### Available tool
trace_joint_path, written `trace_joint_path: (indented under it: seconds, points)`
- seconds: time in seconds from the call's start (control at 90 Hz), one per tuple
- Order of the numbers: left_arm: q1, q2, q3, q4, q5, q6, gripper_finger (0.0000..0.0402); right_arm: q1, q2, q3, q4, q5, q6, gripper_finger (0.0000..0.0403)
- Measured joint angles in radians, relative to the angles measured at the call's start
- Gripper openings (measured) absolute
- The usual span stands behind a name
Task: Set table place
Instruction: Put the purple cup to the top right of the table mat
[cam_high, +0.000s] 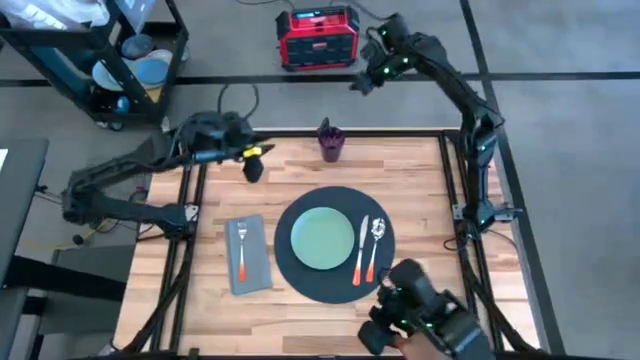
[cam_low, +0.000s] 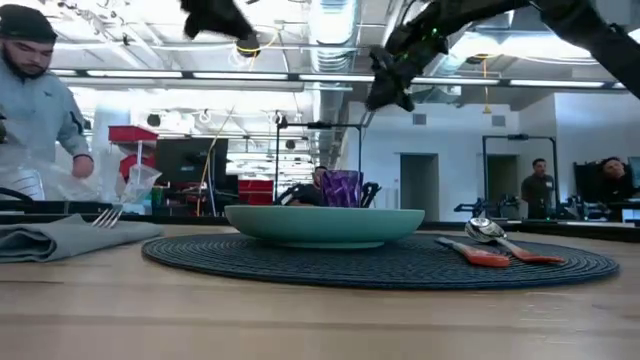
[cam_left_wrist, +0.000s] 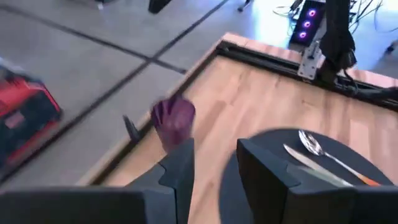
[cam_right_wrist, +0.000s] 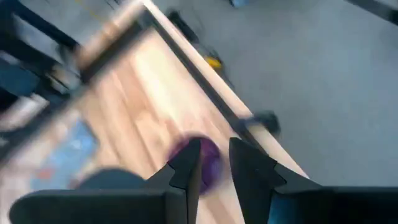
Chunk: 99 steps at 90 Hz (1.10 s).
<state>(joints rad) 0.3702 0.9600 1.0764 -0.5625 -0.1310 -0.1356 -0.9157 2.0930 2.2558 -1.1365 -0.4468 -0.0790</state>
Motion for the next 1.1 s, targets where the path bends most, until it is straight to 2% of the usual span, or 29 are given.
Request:
trace_joint_path:
  seconds: [0.089,0.178,0.367,0.433,0.5,0.589,0.767,0.922,1.1]
  points:
    - [0.008,-0.069,-0.092,0.043,0.0,-0.066,0.0105,0.003,0.018,-0.02,0.005,0.05,0.0,0.0071]
    - [0.013,-0.114,-0.138,0.058,0.0,-0.091,0.0105,0.008,0.018,-0.03,-0.019,0.047,0.0,0.0071]
    - [0.014,-0.144,-0.146,0.059,0.0,-0.09,0.0105,0.06,0.027,-0.081,-0.088,0.109,-0.041,0.0071]
    - [0.014,-0.143,-0.147,0.047,0.0,-0.096,0.0105,0.087,0.019,-0.075,-0.14,0.119,-0.109,0.0072]
    - [0.014,-0.142,-0.147,0.037,0.001,-0.086,0.0105,0.117,0.018,-0.075,-0.187,0.184,-0.171,0.0072]
    - [0.013,-0.135,-0.147,0.032,0.0,-0.07,0.0105,0.151,0.026,-0.077,-0.169,0.214,-0.224,0.0072]
    - [0.013,-0.124,-0.147,0.03,0.001,-0.068,0.0105,0.178,0.026,-0.076,-0.099,0.212,-0.207,0.0077]
    - [0.013,-0.124,-0.147,0.029,0.001,-0.07,0.0105,0.177,0.086,-0.077,-0.072,0.213,-0.176,0.0112]
    - [0.013,-0.131,-0.147,0.019,0.001,-0.067,0.0105,0.178,0.158,-0.077,-0.077,0.179,-0.125,0.0192]
